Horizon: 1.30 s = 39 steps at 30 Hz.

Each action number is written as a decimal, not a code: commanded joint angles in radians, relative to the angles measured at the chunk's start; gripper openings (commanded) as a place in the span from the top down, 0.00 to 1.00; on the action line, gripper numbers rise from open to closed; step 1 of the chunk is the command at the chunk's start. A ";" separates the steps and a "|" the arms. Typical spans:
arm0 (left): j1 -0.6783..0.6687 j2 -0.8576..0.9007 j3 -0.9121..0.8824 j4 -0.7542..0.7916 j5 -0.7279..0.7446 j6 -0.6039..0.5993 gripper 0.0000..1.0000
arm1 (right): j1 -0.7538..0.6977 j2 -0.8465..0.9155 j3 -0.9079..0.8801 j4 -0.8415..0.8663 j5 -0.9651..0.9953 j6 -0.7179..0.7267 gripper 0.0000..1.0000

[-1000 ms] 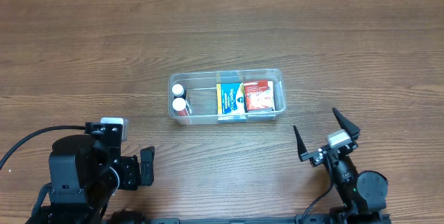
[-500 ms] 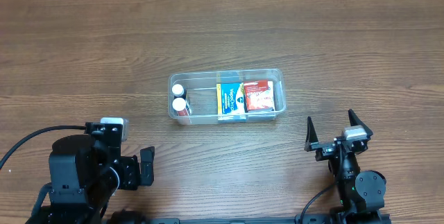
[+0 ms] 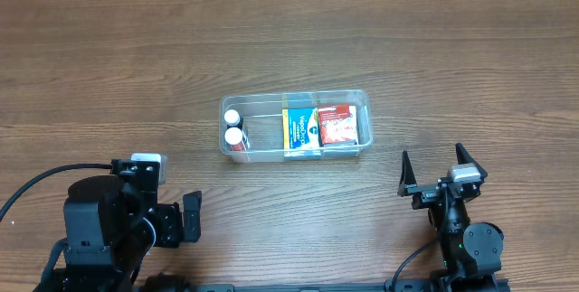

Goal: Pack container

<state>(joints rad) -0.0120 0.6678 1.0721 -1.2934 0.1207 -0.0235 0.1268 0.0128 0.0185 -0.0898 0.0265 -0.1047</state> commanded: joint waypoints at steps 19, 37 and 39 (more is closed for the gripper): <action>0.041 -0.527 -0.597 0.496 -0.023 -0.006 0.00 | 0.008 -0.010 -0.008 0.006 0.010 0.008 0.00; 0.047 -0.663 -1.067 1.217 -0.102 0.016 0.00 | 0.008 -0.010 -0.008 0.006 0.010 0.008 0.00; 0.047 -0.663 -1.067 1.217 -0.102 0.016 0.00 | 0.008 -0.010 -0.008 0.006 0.010 0.008 0.00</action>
<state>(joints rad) 0.0280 0.0147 0.0086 -0.0753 0.0299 -0.0223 0.1268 0.0120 0.0185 -0.0898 0.0303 -0.1043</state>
